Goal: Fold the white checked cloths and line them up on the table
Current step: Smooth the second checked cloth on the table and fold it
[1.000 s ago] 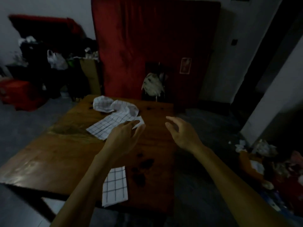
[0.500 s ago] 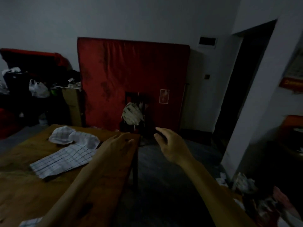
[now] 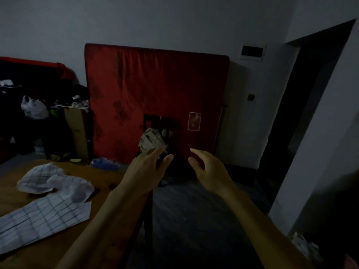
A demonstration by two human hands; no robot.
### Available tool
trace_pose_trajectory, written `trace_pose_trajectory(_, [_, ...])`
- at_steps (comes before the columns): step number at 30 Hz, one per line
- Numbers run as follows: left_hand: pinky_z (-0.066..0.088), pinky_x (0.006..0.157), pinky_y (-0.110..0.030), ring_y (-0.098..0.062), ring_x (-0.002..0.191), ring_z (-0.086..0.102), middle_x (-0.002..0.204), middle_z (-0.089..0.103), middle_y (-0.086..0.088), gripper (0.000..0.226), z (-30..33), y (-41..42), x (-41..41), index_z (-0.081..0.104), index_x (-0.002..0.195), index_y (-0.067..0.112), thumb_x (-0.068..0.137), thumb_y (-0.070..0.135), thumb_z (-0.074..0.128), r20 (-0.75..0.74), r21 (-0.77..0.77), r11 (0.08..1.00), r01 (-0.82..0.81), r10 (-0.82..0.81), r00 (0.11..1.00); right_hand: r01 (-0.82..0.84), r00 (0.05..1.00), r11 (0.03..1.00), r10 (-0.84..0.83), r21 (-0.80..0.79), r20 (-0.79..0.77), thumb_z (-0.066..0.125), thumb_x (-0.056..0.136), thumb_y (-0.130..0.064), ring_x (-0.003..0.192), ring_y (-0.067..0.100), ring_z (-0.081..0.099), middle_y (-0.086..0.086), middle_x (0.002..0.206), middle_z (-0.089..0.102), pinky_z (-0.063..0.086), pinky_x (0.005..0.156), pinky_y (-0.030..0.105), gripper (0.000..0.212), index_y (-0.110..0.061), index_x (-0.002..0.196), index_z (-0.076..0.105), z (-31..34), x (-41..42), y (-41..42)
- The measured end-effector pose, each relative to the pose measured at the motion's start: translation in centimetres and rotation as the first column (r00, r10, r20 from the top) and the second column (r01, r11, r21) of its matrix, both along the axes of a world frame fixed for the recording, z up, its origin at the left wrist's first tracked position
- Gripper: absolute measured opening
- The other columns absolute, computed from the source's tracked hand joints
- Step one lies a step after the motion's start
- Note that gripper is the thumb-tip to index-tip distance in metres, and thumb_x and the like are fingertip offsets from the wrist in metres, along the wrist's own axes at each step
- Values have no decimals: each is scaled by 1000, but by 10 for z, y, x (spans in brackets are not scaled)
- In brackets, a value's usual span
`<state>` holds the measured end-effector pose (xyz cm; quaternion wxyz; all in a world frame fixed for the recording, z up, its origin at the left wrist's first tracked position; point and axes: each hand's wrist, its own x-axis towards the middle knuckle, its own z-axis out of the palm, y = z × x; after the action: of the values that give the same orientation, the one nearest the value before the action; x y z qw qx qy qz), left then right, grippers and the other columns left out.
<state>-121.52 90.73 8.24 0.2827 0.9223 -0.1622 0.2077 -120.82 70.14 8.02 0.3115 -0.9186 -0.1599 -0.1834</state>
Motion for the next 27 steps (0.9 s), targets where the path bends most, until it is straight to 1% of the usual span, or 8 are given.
trace_pose_trajectory(2, [46,90,-32,-19,111,56,130,56,-6,73,5,-7,41,43,138,18,83,62,25,0,-16,1000,9,-9,1000,6,1000,1000,-6,-19,-17,43,97,-44,132,9,39,-3,146,43,27,103,18,49,-22,141,42,1,39,-7])
trace_pose_trajectory(5, [40,83,-25,-19,108,56,130,55,-6,72,10,-15,103,43,138,17,83,60,26,17,-51,999,20,-19,1000,25,999,1000,-25,-1,-31,42,97,-46,131,8,39,-5,146,43,28,103,20,49,-24,141,42,1,97,-20])
trace_pose_trajectory(9, [36,80,-21,-17,108,55,132,53,-5,59,9,-32,180,44,137,16,90,51,35,11,-43,999,5,-5,1000,29,998,999,-29,13,-50,43,97,-46,131,7,40,-6,145,43,30,106,22,48,-26,140,43,1,170,-46])
trace_pose_trajectory(12, [37,82,-22,-18,110,55,132,54,-5,69,-4,-54,232,44,138,16,84,57,30,-10,-42,999,14,-14,1000,22,999,1000,-21,16,-50,43,97,-45,132,9,39,-5,146,43,32,108,25,48,-25,140,43,-2,227,-71])
trace_pose_trajectory(15, [38,86,-23,-19,114,53,136,50,-5,68,-20,-81,285,42,139,19,85,59,28,-18,-30,1000,11,-11,1000,0,999,1000,0,-4,-51,43,97,-46,132,10,40,-5,146,42,31,104,22,48,-24,140,44,-13,289,-97])
trace_pose_trajectory(18, [37,89,-25,-19,118,50,139,47,-5,64,-33,-112,343,42,139,21,88,57,27,-20,-3,999,-36,36,999,-33,998,999,33,8,-54,42,97,-47,131,12,41,-5,146,42,33,105,25,48,-25,139,44,-23,358,-128])
trace_pose_trajectory(22, [42,96,-36,-21,116,51,137,49,-5,61,-45,-141,419,42,138,21,91,57,28,-36,51,991,-122,124,992,-101,993,995,102,7,-56,42,97,-46,132,12,40,-4,145,43,34,106,28,47,-25,139,45,-26,448,-164])
trace_pose_trajectory(27, [42,98,-36,-18,120,50,135,52,-1,78,-43,-152,505,48,135,24,85,74,16,-34,101,964,-247,251,967,-209,975,978,210,12,-70,44,98,-42,129,13,44,-3,143,46,35,102,24,45,-22,138,47,-19,554,-180])
